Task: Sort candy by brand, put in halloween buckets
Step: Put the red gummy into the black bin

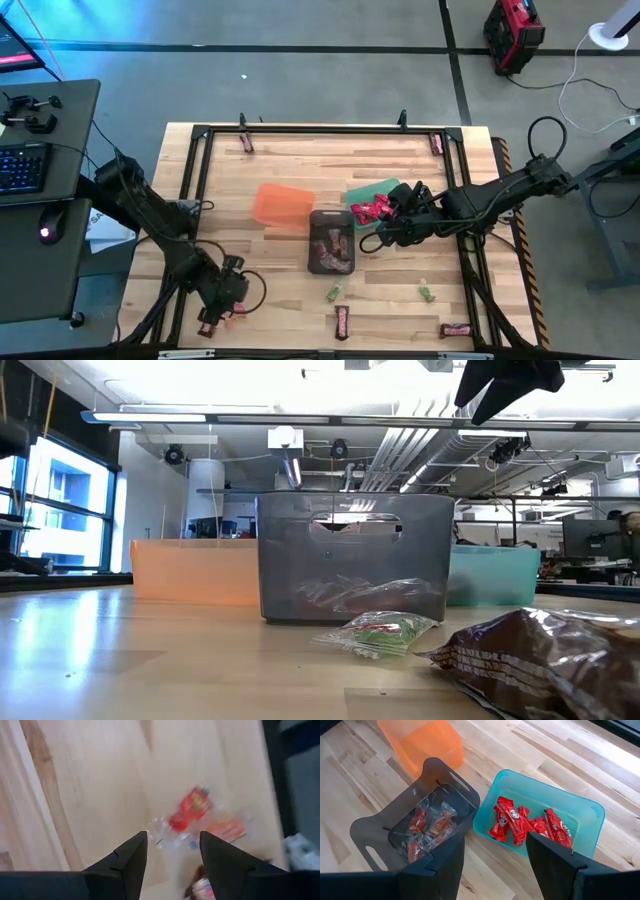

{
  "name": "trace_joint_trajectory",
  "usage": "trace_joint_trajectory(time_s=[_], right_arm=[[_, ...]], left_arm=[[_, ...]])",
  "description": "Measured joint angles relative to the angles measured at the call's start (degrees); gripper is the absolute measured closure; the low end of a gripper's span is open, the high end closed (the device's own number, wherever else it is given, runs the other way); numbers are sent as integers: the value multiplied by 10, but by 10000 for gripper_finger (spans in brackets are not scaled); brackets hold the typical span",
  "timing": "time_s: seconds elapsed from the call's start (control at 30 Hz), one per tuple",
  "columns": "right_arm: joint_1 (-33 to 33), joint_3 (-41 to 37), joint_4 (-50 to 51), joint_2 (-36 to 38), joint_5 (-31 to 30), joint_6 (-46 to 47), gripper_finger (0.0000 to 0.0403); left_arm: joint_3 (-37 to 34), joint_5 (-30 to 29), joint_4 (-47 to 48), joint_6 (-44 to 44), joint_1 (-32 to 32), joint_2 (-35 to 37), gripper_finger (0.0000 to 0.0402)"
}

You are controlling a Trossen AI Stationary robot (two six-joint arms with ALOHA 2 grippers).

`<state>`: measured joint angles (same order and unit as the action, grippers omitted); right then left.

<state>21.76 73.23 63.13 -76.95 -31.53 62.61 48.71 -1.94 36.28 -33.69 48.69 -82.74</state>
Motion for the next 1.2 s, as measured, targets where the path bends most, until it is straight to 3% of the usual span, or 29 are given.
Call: trace_joint_trajectory(time_s=[0.17, 0.6, 1.2], right_arm=[[0, 0, 0, 0, -2, -1, 197], [0, 0, -1, 0, -2, 4, 197], [0, 0, -2, 0, -1, 19, 197]], left_arm=[[-28, 29, -26, 74, 2, 0, 231], [-30, 25, -79, 278, 1, -30, 231], [-27, 27, -81, 321, 2, -112, 240]])
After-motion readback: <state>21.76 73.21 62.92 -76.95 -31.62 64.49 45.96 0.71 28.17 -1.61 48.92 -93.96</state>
